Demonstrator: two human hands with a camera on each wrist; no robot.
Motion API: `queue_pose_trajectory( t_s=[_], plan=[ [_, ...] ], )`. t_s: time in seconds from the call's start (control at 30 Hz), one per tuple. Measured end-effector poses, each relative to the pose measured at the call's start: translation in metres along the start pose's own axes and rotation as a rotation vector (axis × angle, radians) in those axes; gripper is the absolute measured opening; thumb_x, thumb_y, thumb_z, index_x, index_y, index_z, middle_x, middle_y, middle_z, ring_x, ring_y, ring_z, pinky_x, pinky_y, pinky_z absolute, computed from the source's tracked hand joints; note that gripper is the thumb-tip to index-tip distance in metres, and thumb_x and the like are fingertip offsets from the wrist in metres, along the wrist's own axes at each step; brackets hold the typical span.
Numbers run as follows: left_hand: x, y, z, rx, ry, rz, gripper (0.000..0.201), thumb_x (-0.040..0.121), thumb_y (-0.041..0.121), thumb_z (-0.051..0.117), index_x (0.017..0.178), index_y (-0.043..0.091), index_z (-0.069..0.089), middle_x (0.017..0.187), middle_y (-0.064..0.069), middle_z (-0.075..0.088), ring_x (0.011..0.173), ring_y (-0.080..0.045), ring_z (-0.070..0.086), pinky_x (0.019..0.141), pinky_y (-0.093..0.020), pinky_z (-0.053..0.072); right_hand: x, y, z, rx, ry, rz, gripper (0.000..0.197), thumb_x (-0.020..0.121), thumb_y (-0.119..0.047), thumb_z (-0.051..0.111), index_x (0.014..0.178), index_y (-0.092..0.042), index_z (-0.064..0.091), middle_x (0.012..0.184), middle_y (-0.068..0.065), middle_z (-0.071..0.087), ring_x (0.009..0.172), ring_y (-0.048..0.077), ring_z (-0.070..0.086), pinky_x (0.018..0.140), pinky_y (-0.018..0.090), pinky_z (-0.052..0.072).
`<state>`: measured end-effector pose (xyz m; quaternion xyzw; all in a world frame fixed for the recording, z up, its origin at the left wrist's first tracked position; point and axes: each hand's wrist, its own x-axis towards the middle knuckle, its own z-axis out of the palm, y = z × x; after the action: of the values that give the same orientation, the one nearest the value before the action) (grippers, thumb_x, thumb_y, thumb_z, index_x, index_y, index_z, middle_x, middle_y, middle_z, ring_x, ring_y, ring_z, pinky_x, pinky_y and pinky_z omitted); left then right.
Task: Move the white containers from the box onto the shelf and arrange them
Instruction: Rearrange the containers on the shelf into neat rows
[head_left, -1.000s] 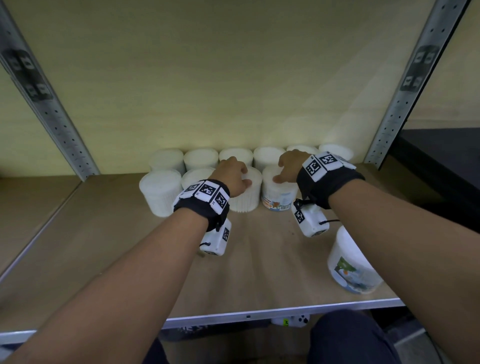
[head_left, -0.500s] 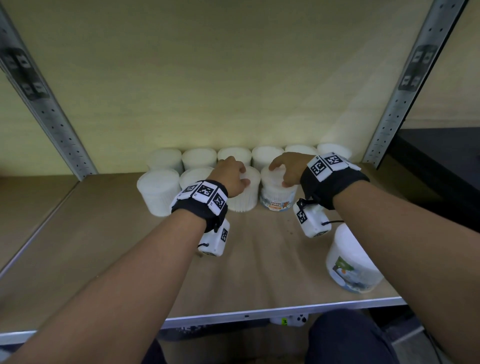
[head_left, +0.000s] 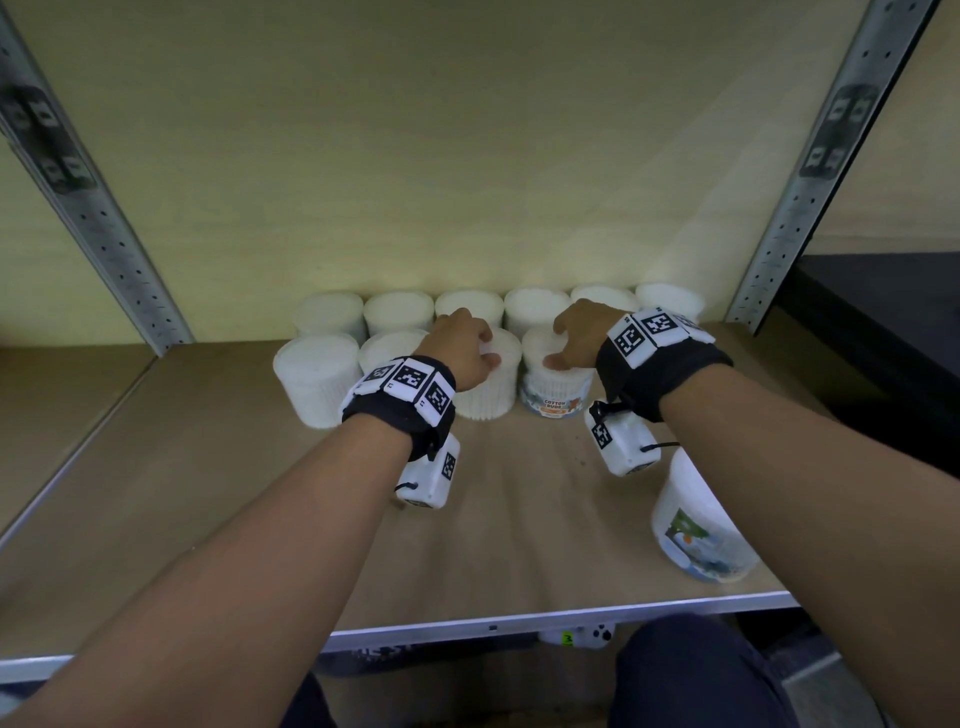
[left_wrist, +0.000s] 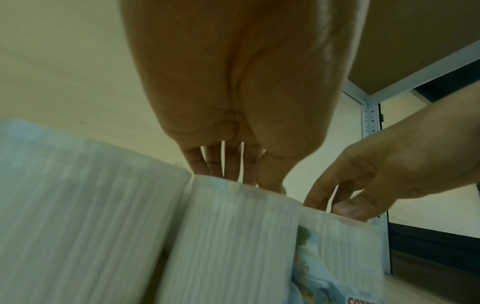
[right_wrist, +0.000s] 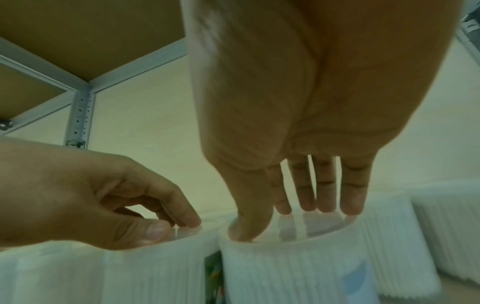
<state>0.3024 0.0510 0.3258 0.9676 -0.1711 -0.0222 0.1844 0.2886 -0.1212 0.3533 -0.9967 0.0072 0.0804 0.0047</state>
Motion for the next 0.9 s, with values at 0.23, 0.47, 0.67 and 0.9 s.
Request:
queue_pose_trajectory(
  t_s=[0.23, 0.47, 0.67, 0.9],
  plan=[
    [0.001, -0.001, 0.0, 0.001, -0.007, -0.002, 0.045, 0.092, 0.032, 0.057, 0.131, 0.01, 0.052, 0.134, -0.011, 0.045, 0.127, -0.028, 0.041, 0.106, -0.037, 0.036, 0.0, 0.007, -0.005, 0.057, -0.075, -0.047, 0.067, 0.087, -0.025, 0.066, 0.146, -0.013, 0.038, 0.147, 0.007, 0.044, 0.131, 0.024, 0.047, 0.106, 0.031, 0.038],
    [0.001, 0.0, -0.001, 0.011, -0.022, -0.008, 0.044, 0.092, 0.031, 0.057, 0.131, 0.011, 0.052, 0.134, -0.01, 0.045, 0.127, -0.028, 0.041, 0.106, -0.036, 0.037, 0.004, 0.009, -0.003, 0.046, -0.059, -0.065, 0.065, 0.086, -0.025, 0.067, 0.145, -0.016, 0.04, 0.146, 0.005, 0.045, 0.131, 0.023, 0.047, 0.107, 0.032, 0.038],
    [0.001, 0.002, -0.007, -0.032, -0.059, 0.008, 0.044, 0.092, 0.021, 0.059, 0.134, 0.01, 0.051, 0.139, -0.008, 0.045, 0.13, -0.025, 0.043, 0.107, -0.032, 0.035, 0.006, 0.009, -0.001, 0.05, -0.028, -0.078, 0.063, 0.086, -0.023, 0.067, 0.143, -0.013, 0.043, 0.145, 0.006, 0.047, 0.13, 0.024, 0.048, 0.105, 0.03, 0.038],
    [0.005, 0.004, -0.02, 0.032, -0.206, 0.033, 0.055, 0.087, -0.007, 0.044, 0.133, 0.022, 0.049, 0.146, -0.004, 0.039, 0.128, -0.024, 0.045, 0.096, -0.028, 0.042, 0.009, 0.008, -0.001, 0.018, -0.018, -0.096, 0.062, 0.084, -0.023, 0.068, 0.141, -0.012, 0.046, 0.141, 0.008, 0.051, 0.126, 0.025, 0.052, 0.1, 0.029, 0.042]
  ],
)
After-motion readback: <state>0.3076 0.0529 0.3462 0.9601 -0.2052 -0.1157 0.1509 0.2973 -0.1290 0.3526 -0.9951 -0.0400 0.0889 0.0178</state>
